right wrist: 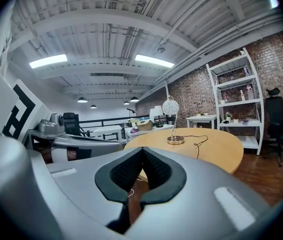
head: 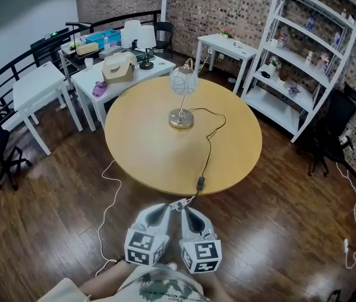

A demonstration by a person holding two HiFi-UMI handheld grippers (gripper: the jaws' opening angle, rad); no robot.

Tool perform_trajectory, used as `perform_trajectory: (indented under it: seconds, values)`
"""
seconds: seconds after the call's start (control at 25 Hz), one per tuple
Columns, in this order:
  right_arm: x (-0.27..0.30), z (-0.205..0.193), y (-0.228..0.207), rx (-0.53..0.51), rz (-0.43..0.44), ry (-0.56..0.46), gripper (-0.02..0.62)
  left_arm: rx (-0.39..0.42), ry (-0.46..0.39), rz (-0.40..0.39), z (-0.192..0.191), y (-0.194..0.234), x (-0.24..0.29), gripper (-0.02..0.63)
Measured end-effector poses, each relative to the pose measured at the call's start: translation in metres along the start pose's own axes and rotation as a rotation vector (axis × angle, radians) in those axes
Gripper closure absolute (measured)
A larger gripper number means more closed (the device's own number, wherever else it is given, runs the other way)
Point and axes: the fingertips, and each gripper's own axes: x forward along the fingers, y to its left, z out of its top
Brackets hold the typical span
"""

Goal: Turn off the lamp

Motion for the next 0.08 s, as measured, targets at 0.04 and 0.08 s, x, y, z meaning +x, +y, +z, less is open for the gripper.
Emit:
perform_trajectory:
  seconds: [0.04, 0.08]
  values:
    - [-0.0006, 0.0001, -0.0007, 0.000, 0.000, 0.001, 0.595, 0.000, 0.004, -0.001, -0.0006, -0.0011, 0.0002, 0.606]
    - [-0.0013, 0.0002, -0.0012, 0.000, 0.000, 0.002, 0.595, 0.001, 0.008, -0.001, -0.0012, -0.0021, 0.0004, 0.606]
